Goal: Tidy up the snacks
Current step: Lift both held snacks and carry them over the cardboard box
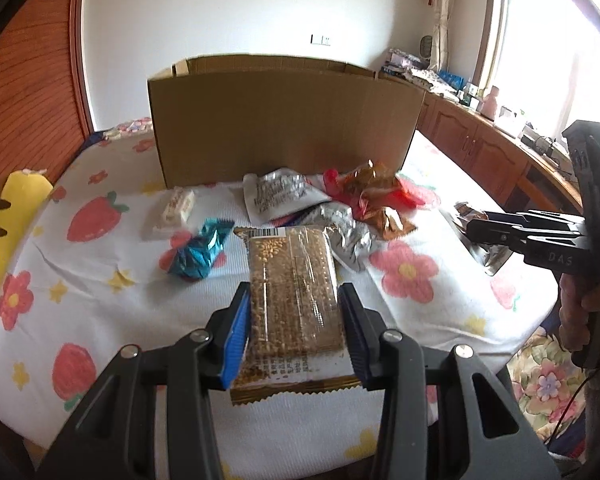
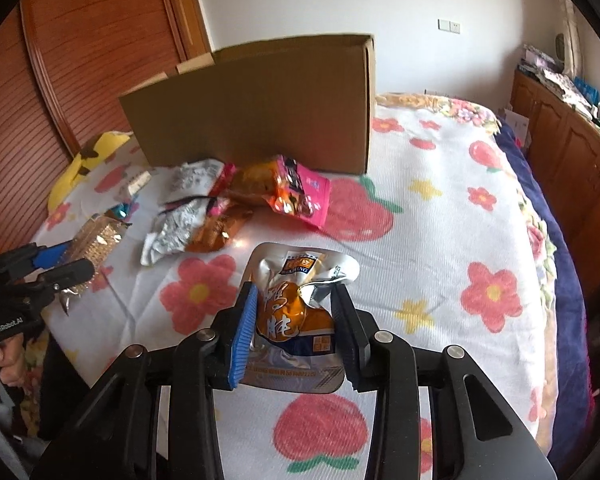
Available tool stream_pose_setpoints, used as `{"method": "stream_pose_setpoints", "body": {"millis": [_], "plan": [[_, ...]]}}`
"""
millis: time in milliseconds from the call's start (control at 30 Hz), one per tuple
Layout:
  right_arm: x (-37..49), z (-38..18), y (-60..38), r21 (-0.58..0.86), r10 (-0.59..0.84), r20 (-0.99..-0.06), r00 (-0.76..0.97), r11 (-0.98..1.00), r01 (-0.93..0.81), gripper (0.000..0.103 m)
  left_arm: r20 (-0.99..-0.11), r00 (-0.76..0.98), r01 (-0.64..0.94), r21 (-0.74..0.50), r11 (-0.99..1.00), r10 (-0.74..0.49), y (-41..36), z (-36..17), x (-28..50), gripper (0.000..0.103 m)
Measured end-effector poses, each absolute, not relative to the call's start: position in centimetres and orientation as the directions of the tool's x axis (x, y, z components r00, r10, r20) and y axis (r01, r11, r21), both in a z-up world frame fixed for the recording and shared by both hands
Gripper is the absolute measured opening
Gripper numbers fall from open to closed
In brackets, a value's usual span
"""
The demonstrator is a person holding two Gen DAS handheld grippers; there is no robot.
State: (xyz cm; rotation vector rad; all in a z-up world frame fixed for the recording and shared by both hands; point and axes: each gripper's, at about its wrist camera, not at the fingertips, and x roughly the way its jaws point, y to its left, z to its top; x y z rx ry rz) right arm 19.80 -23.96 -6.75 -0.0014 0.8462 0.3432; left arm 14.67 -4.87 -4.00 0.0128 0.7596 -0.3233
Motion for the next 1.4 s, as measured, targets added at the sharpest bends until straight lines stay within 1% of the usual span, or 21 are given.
{"method": "stream_pose_setpoints", "body": {"millis": [300,633,900,1067,1400], "plan": [[20.2,-2.9,-23.2,0.119,0.326,-0.682,0.655,0.933,-0.341,0.038,-0.624,0.726,0.304,-0.084,0.949,-0.288,-4.5,-0.6,16.2,0.042],[22.2,-0.1,-21.9,0.111,0.372,-0.634,0.678,0.911,-0.396,0.038,-0.588,0.755,0.308,-0.073,0.949,-0.290,-3.9,1.4,19.4,0.042],[24.9,1.7,-20.9,0.109,0.409,-0.592,0.694,0.894,-0.434,0.038,-0.557,0.773,0.319,-0.073,0.945,-0.304,-3.6,3.1,22.3,0.042],[27.1,2.9,-20.4,0.102,0.429,-0.561,0.708,0.884,-0.456,0.038,-0.529,0.797,0.323,-0.035,0.946,-0.292,-3.7,4.8,24.2,0.042],[32.1,4.4,-19.1,0.099,0.461,-0.498,0.735,0.872,-0.480,0.038,-0.493,0.820,0.326,-0.013,0.945,-0.289,-3.3,6.5,28.9,0.042]]}}
